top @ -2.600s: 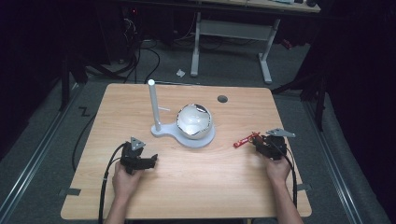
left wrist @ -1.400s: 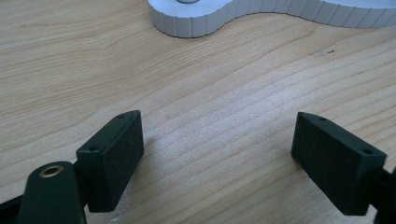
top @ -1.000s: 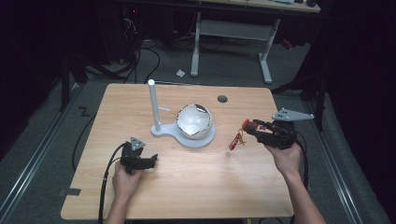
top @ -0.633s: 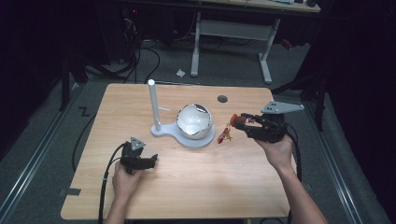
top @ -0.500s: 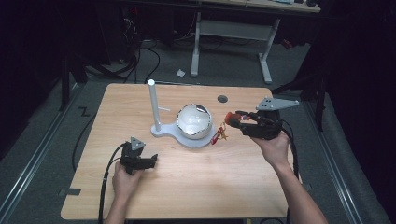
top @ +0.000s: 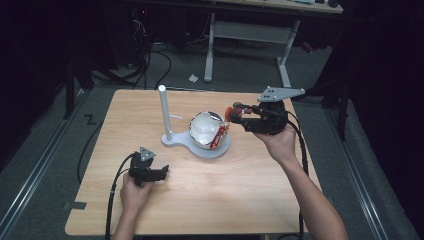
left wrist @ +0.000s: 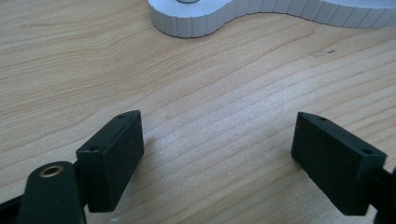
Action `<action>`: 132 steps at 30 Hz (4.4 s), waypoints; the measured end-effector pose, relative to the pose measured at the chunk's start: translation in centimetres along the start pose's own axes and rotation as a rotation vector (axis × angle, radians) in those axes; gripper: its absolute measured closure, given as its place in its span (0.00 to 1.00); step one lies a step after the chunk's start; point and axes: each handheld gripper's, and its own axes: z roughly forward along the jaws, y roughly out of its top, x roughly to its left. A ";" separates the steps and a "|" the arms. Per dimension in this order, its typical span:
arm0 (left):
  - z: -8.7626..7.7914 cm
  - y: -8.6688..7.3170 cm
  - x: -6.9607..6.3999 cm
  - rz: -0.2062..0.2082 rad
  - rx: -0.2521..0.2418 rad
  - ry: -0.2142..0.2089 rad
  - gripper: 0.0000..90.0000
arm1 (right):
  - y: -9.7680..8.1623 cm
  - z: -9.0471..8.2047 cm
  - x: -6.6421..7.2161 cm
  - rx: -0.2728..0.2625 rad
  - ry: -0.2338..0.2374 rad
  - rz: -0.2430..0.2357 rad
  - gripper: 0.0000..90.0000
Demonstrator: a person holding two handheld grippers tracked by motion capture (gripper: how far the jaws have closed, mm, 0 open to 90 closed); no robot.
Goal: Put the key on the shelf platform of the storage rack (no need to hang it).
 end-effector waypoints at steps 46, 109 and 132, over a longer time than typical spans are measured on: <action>0.0 0.0 0.0 -0.002 0.000 0.000 0.19 | 2.5 7.2 -3.0 0.026 -0.044 0.060 0.62; 0.0 0.0 0.0 -0.002 -0.001 -0.001 0.19 | -6.6 16.3 -3.5 0.288 -0.011 0.120 0.61; 0.0 0.0 0.0 -0.002 -0.002 -0.001 0.19 | -6.4 13.0 -3.4 0.210 -0.023 0.113 0.62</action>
